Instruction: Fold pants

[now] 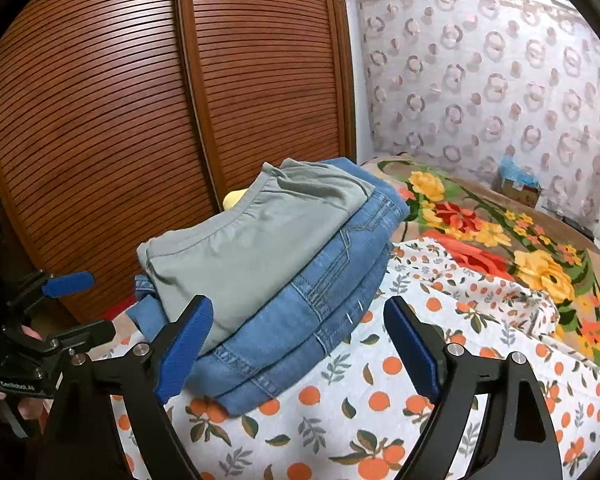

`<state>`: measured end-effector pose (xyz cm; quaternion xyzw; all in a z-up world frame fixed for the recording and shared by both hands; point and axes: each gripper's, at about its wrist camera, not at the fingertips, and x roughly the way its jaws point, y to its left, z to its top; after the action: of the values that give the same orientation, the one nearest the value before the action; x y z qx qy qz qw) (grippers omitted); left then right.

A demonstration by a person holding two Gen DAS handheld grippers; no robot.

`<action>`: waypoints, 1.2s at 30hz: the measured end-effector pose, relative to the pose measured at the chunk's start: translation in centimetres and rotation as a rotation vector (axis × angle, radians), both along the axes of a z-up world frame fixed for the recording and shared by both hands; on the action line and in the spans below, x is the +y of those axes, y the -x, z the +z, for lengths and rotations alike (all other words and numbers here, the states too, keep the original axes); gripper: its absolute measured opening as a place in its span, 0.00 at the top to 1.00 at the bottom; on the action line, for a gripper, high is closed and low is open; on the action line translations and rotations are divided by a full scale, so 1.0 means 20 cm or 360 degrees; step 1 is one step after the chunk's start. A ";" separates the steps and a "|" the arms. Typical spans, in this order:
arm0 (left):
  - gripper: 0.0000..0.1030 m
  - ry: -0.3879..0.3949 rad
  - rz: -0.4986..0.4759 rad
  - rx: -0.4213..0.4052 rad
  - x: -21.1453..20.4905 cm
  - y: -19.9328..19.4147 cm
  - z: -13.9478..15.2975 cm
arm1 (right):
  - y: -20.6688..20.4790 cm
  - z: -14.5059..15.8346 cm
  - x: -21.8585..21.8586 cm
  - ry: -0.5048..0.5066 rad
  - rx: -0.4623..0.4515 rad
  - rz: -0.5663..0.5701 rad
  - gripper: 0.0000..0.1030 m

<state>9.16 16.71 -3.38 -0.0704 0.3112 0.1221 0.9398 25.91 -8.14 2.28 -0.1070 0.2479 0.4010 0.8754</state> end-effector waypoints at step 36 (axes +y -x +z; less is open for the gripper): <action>0.17 -0.0009 -0.0375 -0.0083 -0.51 0.10 0.09 | 0.76 0.01 -0.59 -0.0075 -0.0092 -0.0441 0.12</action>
<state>7.13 6.57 -1.64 -0.0339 0.2925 0.0098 0.9556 10.80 -19.85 2.41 -0.0628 0.2254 0.2786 0.9315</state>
